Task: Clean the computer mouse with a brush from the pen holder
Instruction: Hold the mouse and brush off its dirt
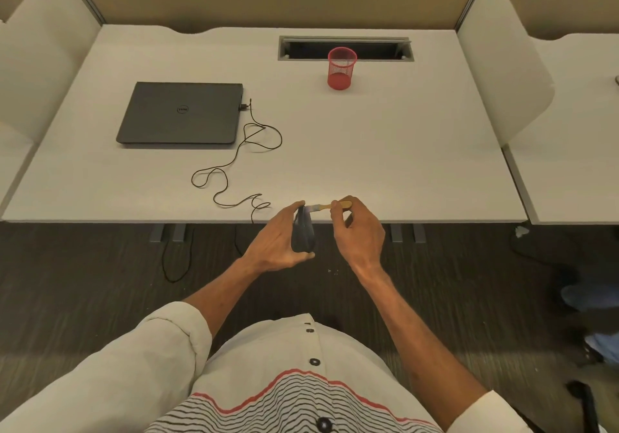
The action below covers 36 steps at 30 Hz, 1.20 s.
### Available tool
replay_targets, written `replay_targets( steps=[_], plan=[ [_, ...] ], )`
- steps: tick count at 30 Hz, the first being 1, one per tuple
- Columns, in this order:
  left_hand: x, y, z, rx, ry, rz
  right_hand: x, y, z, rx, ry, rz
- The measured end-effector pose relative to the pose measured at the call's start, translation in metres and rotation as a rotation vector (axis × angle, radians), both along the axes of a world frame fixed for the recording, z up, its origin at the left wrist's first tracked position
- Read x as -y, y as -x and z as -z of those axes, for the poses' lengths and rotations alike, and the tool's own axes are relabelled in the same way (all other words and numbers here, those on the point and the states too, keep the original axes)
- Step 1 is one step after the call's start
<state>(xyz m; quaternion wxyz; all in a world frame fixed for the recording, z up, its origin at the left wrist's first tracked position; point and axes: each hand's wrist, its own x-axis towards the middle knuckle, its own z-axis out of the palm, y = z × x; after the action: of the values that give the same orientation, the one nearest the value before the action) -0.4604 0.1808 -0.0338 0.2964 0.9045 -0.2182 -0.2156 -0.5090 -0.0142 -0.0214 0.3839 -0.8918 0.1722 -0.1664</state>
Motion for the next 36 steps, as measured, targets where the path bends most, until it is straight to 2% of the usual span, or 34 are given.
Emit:
replay_targets(
  steps=[8, 13, 17, 21, 26, 36],
  plan=[
    [-0.001, -0.001, 0.002, 0.029, -0.003, -0.004, -0.003, 0.001, -0.003, -0.033, 0.107, -0.061],
    [0.000, -0.001, 0.001, 0.027, -0.002, 0.009, 0.007, 0.005, -0.002, -0.121, 0.204, -0.179],
    [-0.001, 0.001, 0.001, 0.003, 0.002, 0.006, 0.016, 0.005, -0.008, -0.188, 0.201, -0.209],
    [-0.001, -0.001, 0.000, 0.018, -0.004, 0.021, 0.012, 0.004, -0.014, -0.095, 0.109, -0.120],
    [-0.001, 0.001, -0.001, 0.034, -0.007, 0.023, 0.004, 0.002, -0.013, -0.047, 0.105, -0.119],
    [0.003, 0.008, -0.003, 0.040, -0.001, 0.019, 0.013, 0.010, -0.005, -0.264, 0.239, -0.283]
  ],
)
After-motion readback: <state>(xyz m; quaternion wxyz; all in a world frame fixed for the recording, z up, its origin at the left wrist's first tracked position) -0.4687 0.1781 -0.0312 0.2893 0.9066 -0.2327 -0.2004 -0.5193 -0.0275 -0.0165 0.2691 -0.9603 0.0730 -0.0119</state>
